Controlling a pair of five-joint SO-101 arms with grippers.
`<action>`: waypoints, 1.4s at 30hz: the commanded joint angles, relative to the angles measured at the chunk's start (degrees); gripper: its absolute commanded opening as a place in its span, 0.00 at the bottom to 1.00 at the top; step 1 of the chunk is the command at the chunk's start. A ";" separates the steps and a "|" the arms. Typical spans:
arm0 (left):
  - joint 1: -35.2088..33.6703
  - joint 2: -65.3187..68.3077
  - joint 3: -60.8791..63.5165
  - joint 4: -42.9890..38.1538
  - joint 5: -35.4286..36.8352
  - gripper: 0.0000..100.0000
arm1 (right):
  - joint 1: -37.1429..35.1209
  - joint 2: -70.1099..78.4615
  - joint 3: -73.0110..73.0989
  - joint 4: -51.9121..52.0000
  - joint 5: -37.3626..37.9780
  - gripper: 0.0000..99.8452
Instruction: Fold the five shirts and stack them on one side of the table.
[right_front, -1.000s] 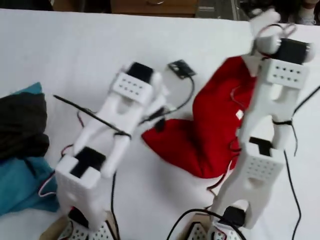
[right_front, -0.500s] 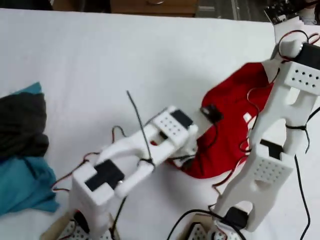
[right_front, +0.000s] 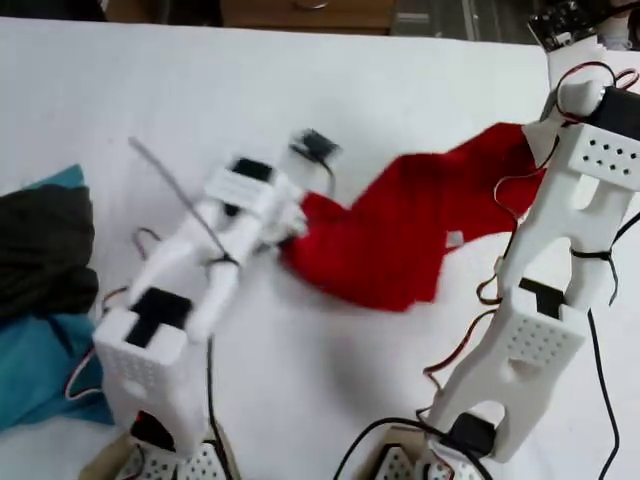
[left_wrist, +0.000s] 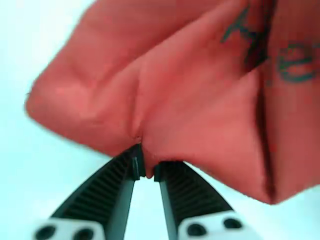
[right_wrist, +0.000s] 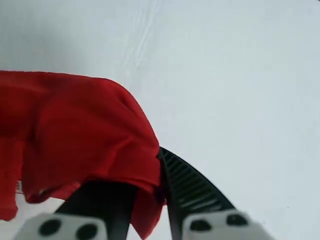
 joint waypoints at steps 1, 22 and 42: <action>-7.65 -3.16 -8.66 1.85 -2.73 0.02 | -1.36 -4.88 0.35 0.92 -0.18 0.02; 10.20 -3.08 -37.58 34.02 -6.51 0.22 | -7.52 -25.01 57.58 -18.77 -5.89 0.02; 24.97 -2.99 -8.22 0.00 5.80 0.22 | 7.43 -32.40 74.37 -30.37 -2.29 0.02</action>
